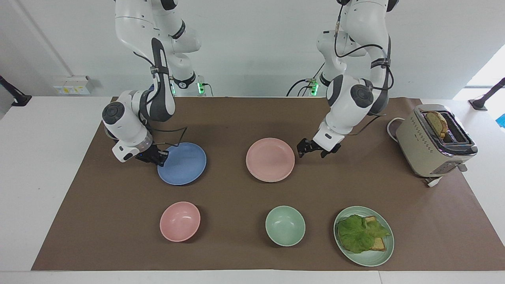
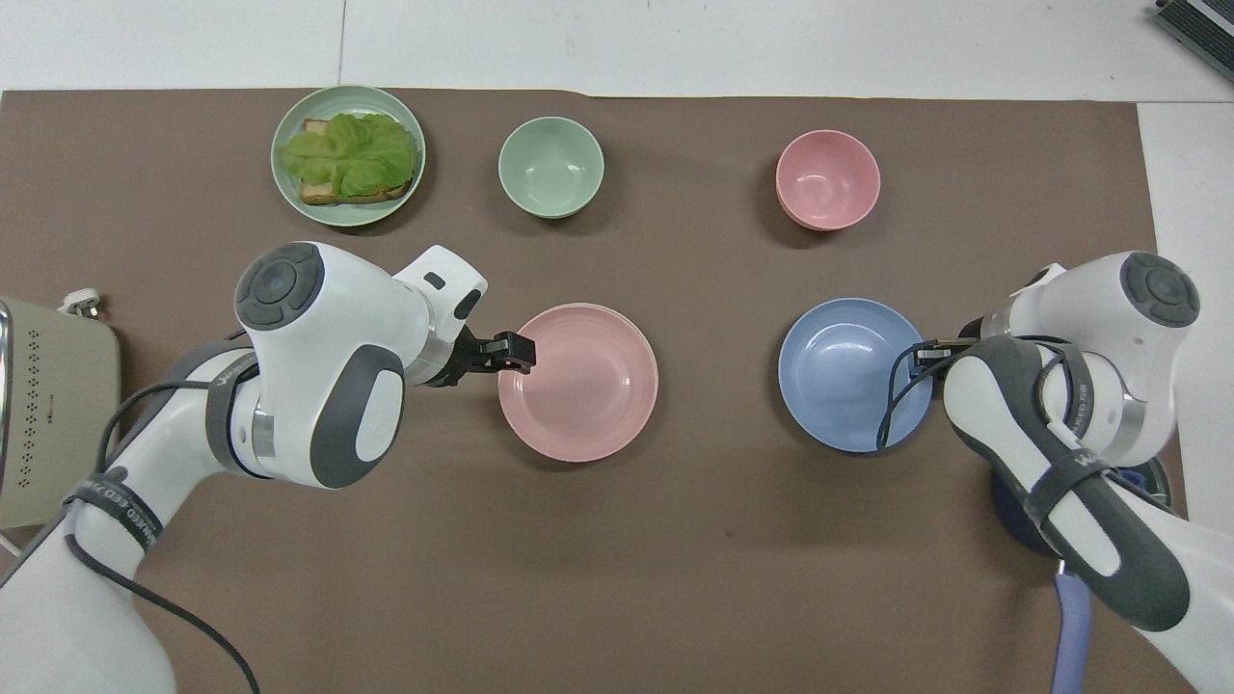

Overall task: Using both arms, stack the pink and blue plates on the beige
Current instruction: 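Release the pink plate with the left gripper while the right gripper grips the blue plate, then carry the blue plate with the right gripper onto the pink plate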

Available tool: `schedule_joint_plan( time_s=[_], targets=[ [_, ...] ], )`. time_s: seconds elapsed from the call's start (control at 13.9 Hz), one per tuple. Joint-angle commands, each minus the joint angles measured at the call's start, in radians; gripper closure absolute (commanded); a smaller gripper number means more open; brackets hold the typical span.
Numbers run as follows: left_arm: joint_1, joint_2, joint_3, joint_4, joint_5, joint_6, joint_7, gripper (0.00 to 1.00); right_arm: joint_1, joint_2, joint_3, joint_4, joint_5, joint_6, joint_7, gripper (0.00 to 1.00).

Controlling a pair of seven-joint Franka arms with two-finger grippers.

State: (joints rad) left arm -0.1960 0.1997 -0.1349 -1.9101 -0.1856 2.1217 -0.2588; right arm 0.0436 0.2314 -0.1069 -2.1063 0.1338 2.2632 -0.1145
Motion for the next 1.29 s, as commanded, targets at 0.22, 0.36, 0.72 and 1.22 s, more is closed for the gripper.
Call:
schedule_joint_plan(
  time_s=[0.22, 0.36, 0.72, 1.22],
  targets=[
    [0.157, -0.02, -0.002, 0.088, 0.135, -0.129, 0.145, 0.0, -0.027, -0.013, 0.004, 0.109, 0.017, -0.12, -0.099, 1.0],
    [0.193, -0.051, -0.002, 0.089, 0.15, -0.143, 0.18, 0.0, -0.024, -0.055, 0.009, 0.127, 0.017, -0.161, -0.102, 1.0],
    [0.253, -0.112, -0.002, 0.15, 0.192, -0.235, 0.271, 0.0, 0.036, -0.106, 0.026, 0.245, 0.016, -0.339, -0.091, 1.0],
    [0.267, -0.17, 0.009, 0.258, 0.218, -0.424, 0.269, 0.0, 0.192, -0.124, 0.07, 0.299, 0.018, -0.363, 0.152, 1.0]
  ],
)
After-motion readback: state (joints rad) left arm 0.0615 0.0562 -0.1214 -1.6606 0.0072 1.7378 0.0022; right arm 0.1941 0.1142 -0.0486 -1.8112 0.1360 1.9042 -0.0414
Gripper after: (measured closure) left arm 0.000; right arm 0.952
